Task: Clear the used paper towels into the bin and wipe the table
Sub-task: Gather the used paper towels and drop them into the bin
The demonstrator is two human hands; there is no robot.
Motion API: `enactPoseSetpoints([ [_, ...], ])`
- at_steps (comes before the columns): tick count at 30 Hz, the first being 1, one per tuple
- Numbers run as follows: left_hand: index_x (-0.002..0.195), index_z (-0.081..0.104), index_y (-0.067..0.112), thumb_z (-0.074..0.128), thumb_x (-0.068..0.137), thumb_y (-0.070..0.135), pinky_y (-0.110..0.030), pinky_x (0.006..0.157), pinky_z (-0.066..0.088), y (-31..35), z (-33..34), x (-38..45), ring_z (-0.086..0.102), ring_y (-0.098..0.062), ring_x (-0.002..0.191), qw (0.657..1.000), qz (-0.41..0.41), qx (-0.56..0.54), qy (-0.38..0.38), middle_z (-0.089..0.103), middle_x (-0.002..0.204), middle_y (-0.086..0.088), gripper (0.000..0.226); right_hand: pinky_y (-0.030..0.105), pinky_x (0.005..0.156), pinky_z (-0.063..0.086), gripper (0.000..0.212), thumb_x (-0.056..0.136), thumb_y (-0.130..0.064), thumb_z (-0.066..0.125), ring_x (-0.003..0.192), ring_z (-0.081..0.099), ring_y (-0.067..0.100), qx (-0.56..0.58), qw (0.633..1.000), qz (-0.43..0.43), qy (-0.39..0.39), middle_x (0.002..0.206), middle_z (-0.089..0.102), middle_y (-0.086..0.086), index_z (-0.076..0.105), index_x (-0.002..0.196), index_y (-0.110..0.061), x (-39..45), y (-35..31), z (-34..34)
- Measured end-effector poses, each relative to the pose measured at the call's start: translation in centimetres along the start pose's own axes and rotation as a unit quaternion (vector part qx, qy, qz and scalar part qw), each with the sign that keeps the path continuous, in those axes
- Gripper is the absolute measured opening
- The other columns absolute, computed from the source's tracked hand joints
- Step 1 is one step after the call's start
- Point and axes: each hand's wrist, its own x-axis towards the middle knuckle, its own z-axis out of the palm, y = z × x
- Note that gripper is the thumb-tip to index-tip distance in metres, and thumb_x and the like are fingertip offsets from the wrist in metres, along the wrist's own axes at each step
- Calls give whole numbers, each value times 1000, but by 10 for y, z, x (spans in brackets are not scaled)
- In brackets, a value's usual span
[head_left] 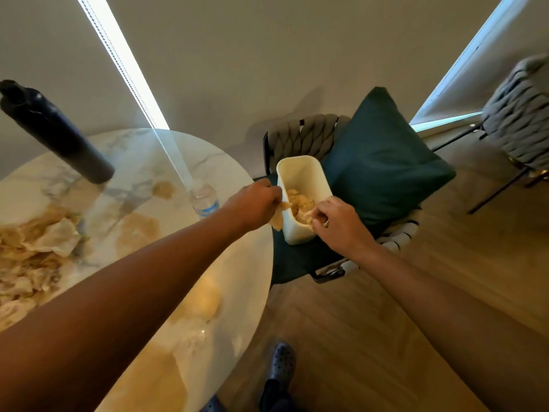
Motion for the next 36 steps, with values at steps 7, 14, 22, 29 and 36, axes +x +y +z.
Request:
enactPoseSetpoints([
  [7,125,62,16,59,99,29,-30,85,56,7,15,61,62,-20,94,999,-37,-29,2,58,120,-8,29,22,74,48,8,94,-18,64,88,58,11,-8,999,31,6,101,58,-1,71,97,-14,34,41,-3],
  [14,126,61,16,57,101,26,-28,85,53,6,32,102,61,-23,100,995,-72,-64,24,57,127,-10,27,20,76,47,15,97,-21,63,89,57,9,-9,998,50,26,106,61,3,71,105,-11,62,61,5],
  [22,142,48,23,60,99,30,-34,97,51,13,44,117,57,-29,120,994,-76,-74,17,45,148,-8,45,28,93,50,34,98,-23,63,117,59,17,-2,998,65,-15,131,59,4,62,131,-15,69,70,13],
  [29,134,54,23,59,99,33,-35,93,53,10,48,103,61,-26,113,996,-68,-63,-9,53,140,-6,37,30,87,54,31,98,-31,60,113,60,16,-28,998,55,-26,127,61,0,65,126,-20,63,65,12],
  [36,132,56,23,63,97,34,-40,98,54,8,35,68,62,-24,113,996,-53,-68,-12,57,135,-4,38,34,91,54,34,98,-36,60,109,61,17,-24,999,37,-22,125,62,-1,64,127,-21,57,32,13],
])
